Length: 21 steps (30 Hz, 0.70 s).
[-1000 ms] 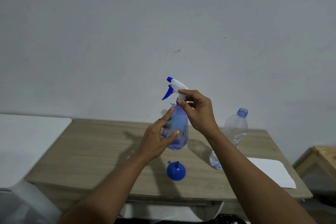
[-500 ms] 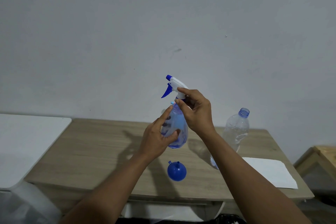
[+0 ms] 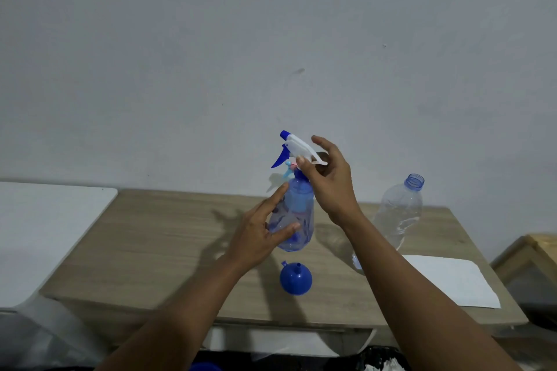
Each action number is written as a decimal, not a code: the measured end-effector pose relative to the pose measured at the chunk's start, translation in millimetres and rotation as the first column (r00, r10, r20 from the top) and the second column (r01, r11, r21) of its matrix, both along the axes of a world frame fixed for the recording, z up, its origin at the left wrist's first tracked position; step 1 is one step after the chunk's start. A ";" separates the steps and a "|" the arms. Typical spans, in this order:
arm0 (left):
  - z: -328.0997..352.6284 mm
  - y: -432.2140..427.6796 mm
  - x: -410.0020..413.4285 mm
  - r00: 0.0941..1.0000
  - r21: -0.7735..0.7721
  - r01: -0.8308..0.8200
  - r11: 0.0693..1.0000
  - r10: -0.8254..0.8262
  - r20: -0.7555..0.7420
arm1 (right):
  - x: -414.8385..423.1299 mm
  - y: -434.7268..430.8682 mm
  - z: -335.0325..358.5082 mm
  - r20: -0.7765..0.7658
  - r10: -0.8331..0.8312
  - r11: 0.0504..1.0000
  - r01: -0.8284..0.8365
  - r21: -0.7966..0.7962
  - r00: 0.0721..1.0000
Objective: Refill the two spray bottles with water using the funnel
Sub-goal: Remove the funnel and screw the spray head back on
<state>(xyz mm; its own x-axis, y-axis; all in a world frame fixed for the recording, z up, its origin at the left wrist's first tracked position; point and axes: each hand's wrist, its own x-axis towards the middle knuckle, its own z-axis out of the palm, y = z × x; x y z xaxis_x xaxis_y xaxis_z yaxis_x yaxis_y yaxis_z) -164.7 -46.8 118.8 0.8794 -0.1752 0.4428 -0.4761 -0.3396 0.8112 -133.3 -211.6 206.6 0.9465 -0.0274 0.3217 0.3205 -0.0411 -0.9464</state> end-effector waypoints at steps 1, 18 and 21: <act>-3.9 0.1 -0.4 1.000 -0.013 0.017 1.000 -0.017 -0.025 | 3.2 0.6 -2.4 -0.031 0.007 1.000 -0.007 -0.010 0.999; -171.0 94.2 -10.1 0.662 0.679 -0.012 0.734 0.515 -0.544 | 8.3 -17.7 -92.5 -0.445 -0.010 0.995 -0.035 -0.093 0.895; -182.2 94.4 -11.5 0.655 0.718 0.142 0.681 0.480 -0.584 | 8.5 -20.9 -102.0 -0.505 0.010 0.994 -0.063 -0.088 0.863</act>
